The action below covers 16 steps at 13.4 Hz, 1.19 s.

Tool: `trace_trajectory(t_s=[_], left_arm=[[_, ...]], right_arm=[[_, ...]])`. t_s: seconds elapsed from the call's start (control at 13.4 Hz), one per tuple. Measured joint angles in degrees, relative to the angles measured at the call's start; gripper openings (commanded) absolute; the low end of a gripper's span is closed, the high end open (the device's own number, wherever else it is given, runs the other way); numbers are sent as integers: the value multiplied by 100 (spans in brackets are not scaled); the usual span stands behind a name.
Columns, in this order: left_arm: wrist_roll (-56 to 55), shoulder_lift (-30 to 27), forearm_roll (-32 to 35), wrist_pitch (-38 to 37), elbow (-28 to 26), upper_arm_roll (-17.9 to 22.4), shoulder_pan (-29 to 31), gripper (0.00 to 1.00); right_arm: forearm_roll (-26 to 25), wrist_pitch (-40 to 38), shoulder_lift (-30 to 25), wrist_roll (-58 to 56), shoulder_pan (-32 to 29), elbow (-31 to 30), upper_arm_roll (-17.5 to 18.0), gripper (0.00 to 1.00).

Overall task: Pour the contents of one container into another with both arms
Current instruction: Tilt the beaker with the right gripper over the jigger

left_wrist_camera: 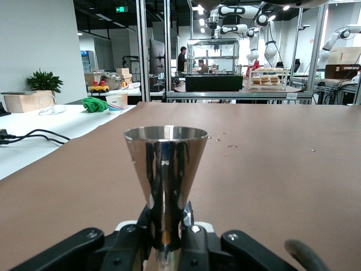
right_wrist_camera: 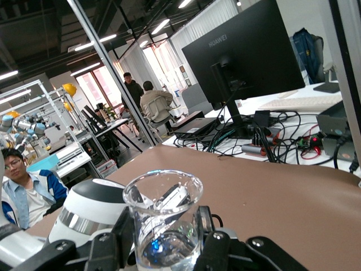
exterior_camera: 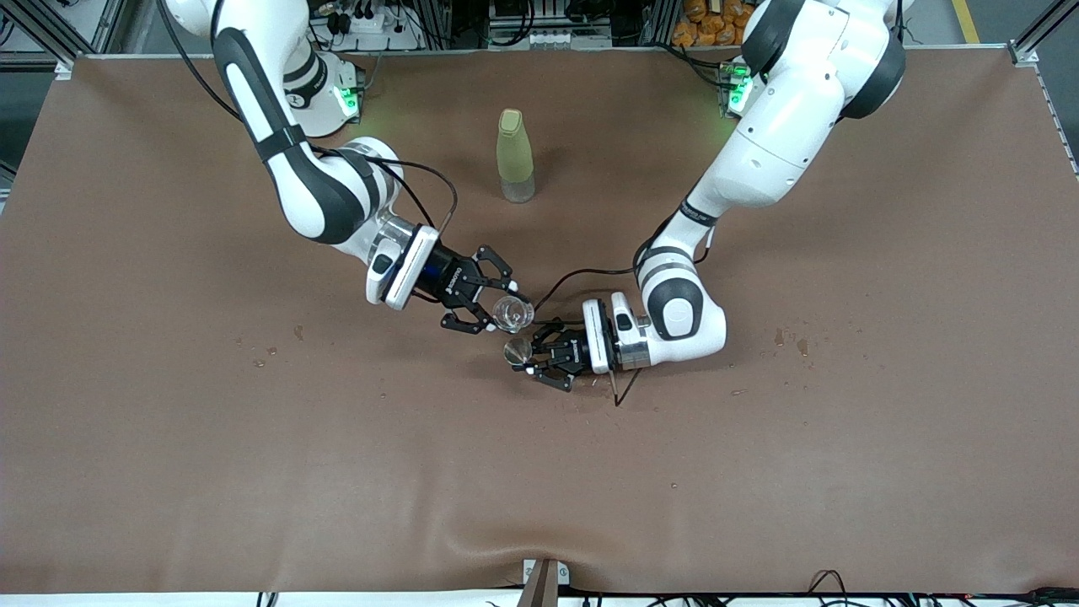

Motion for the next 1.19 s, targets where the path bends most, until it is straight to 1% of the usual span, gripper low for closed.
trace_trajectory(t_s=[0.3,0.67,0.97,1.19], left_arm=[[99,11,-39,60,0,9,-49,0],[99,17,-153,61,0,24,-48,0],[99,20,-161,61,0,25,-49,0],[99,21,-161,61,0,25,-50,0]], right_arm=[[97,2,206,238,1,45,5,6],[654,1,415,435,80,49,21,6],[703,50,492,504,123,48,21,6],[705,372,511,884,147,50,33,6]])
